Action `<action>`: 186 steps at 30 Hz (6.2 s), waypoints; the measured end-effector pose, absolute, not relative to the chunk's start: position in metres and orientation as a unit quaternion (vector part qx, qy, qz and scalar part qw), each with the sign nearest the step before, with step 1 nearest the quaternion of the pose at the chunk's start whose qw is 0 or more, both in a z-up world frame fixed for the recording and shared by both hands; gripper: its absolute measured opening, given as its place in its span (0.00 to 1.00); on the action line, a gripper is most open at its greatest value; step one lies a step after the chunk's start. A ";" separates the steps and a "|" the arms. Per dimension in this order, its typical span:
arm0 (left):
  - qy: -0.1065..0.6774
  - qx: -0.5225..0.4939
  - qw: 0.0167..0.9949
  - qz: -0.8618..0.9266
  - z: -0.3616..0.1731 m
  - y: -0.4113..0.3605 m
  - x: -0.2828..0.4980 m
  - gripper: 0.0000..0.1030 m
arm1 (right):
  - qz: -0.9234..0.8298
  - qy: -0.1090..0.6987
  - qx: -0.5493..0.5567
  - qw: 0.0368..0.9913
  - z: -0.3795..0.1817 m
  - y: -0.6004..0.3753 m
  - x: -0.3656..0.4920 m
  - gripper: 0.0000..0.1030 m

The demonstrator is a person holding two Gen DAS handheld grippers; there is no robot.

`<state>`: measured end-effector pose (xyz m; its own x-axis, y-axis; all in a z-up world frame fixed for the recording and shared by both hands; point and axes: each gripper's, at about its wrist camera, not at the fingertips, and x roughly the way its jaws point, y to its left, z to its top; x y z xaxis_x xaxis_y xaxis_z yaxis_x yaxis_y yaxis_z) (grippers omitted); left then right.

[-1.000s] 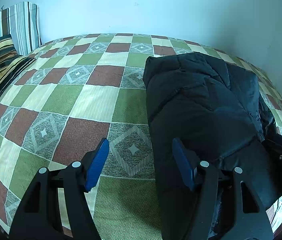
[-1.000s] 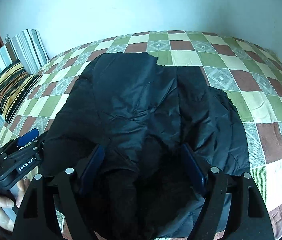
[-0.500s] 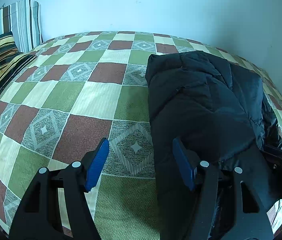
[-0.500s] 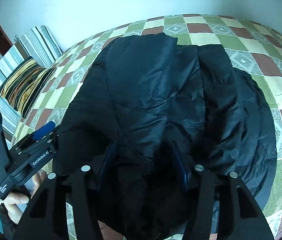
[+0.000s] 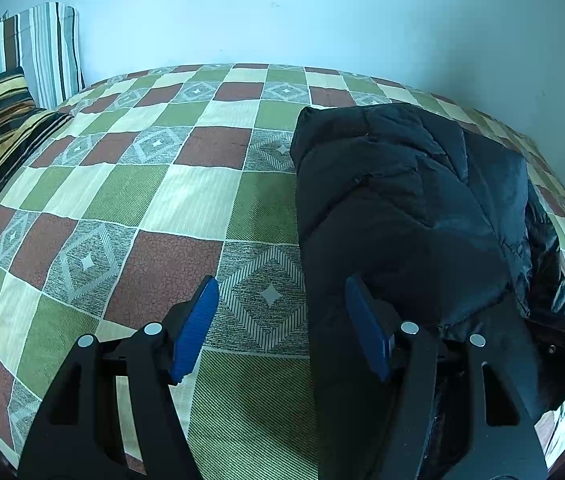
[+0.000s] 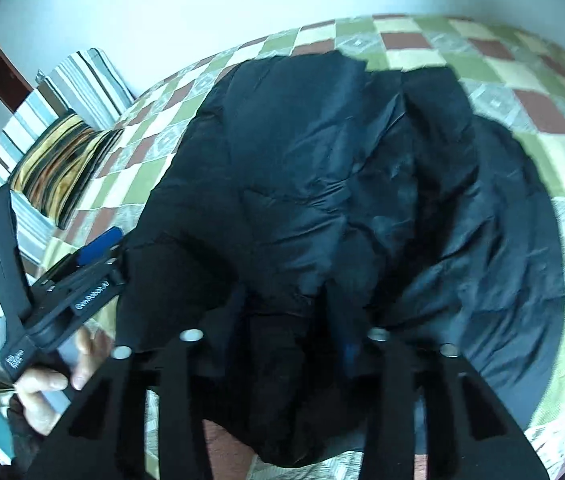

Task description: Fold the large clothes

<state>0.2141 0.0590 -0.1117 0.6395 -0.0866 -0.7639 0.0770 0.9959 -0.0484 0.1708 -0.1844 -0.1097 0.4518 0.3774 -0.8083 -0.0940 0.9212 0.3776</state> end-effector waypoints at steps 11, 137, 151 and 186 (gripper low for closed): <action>0.406 -0.010 0.912 -0.058 -0.094 0.060 0.207 0.64 | 0.111 0.457 0.152 0.869 -0.090 -0.204 0.159 0.09; 0.345 0.031 0.934 -0.085 -0.054 -0.059 0.127 0.90 | -0.038 0.341 0.094 0.935 -0.065 -0.292 0.069 0.77; 0.315 0.027 0.946 -0.073 -0.025 -0.055 0.088 0.96 | -0.042 0.335 0.102 0.936 -0.053 -0.294 0.044 0.78; 0.294 0.029 0.953 -0.067 -0.011 -0.051 0.056 0.97 | -0.034 0.307 0.097 0.946 -0.032 -0.281 0.017 0.80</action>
